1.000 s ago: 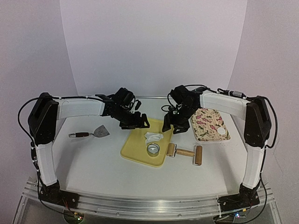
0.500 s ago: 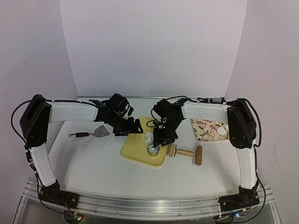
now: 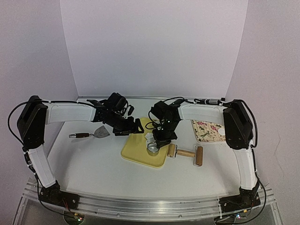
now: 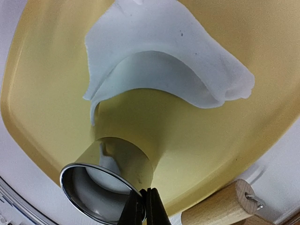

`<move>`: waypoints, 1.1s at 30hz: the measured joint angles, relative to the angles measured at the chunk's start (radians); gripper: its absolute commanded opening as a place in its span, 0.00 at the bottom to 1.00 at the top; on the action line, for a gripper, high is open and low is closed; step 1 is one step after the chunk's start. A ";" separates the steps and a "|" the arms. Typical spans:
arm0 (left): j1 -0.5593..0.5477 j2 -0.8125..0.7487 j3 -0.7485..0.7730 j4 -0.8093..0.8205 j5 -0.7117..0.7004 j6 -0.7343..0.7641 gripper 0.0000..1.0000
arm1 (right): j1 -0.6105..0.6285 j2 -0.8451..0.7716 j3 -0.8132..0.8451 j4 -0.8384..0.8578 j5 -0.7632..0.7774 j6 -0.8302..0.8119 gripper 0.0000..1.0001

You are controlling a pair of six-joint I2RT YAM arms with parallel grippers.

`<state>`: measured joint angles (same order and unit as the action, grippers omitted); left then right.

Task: Roll out the dumpling wrappers from the dough

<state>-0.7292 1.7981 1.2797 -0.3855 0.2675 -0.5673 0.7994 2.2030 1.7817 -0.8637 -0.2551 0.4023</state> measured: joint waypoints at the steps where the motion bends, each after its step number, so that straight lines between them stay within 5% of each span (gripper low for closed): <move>1: 0.000 0.000 0.000 0.005 0.011 0.008 0.91 | 0.000 -0.011 0.000 -0.007 0.004 0.003 0.00; 12: -0.068 0.047 0.083 -0.040 0.068 0.045 0.96 | 0.021 -0.218 -0.010 -0.098 0.076 0.047 0.00; 33: -0.146 -0.020 0.046 -0.005 -0.054 -0.033 0.93 | 0.071 -0.091 0.093 -0.173 0.131 0.063 0.00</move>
<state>-0.8754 1.7779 1.3258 -0.3905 0.2136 -0.6007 0.8699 2.1121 1.8750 -1.0367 -0.1246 0.4652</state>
